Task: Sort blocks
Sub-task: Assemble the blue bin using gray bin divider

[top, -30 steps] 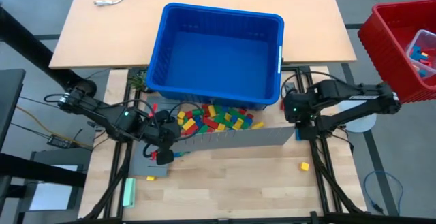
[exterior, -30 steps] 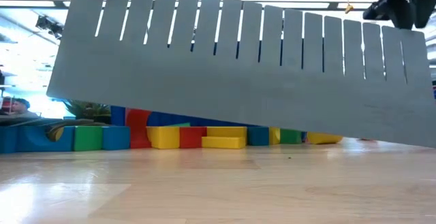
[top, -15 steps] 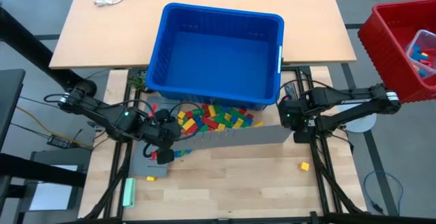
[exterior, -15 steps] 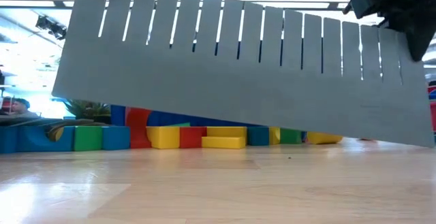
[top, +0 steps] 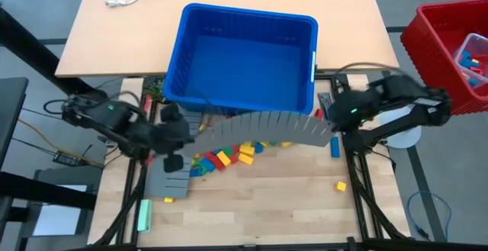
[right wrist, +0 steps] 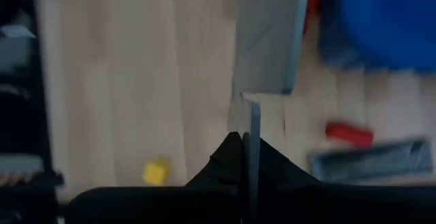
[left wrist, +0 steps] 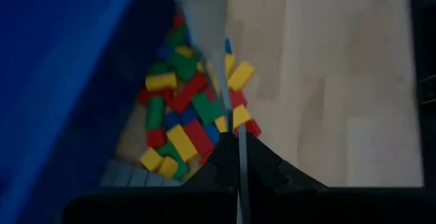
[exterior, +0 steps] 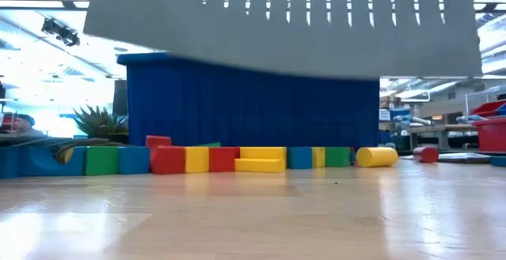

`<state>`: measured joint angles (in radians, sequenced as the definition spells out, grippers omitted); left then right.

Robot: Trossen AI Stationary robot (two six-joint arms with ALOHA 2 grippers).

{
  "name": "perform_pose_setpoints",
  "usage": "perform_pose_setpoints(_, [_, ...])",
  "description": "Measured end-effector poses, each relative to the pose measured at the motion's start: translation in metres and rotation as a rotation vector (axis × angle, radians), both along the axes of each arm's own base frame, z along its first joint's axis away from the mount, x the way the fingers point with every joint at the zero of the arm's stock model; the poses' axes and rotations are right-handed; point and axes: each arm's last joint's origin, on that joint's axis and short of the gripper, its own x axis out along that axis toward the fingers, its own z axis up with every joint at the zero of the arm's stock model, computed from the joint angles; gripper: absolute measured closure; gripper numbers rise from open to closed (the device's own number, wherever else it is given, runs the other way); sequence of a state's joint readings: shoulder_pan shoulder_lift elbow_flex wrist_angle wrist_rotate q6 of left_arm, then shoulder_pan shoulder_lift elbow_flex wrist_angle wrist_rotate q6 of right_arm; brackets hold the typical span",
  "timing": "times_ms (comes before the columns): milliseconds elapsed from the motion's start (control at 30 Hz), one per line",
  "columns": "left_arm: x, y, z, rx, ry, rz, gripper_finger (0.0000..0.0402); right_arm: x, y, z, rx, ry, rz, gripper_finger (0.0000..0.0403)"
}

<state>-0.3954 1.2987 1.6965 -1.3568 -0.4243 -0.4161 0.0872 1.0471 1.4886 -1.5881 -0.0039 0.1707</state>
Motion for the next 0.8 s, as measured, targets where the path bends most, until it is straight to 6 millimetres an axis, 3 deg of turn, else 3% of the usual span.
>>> perform_pose_setpoints(167, [-0.025,0.014,0.041,0.145,-0.069,-0.033,0.0392,-0.018,-0.004,0.047,-0.108,-0.221,0.044,0.0402])
perform_pose_setpoints(367, [-0.048,0.035,0.078,0.308,-0.153,-0.031,0.0392,-0.029,-0.010,0.079,-0.328,-0.400,0.055,0.0402])
perform_pose_setpoints(567, [-0.075,0.057,0.100,0.452,-0.190,0.022,0.0392,-0.025,-0.015,0.093,-0.436,-0.520,0.107,0.0403])
perform_pose_setpoints(800, [-0.086,0.080,0.107,0.502,-0.183,0.177,0.0392,0.005,-0.030,0.091,-0.439,-0.498,0.096,0.0403])
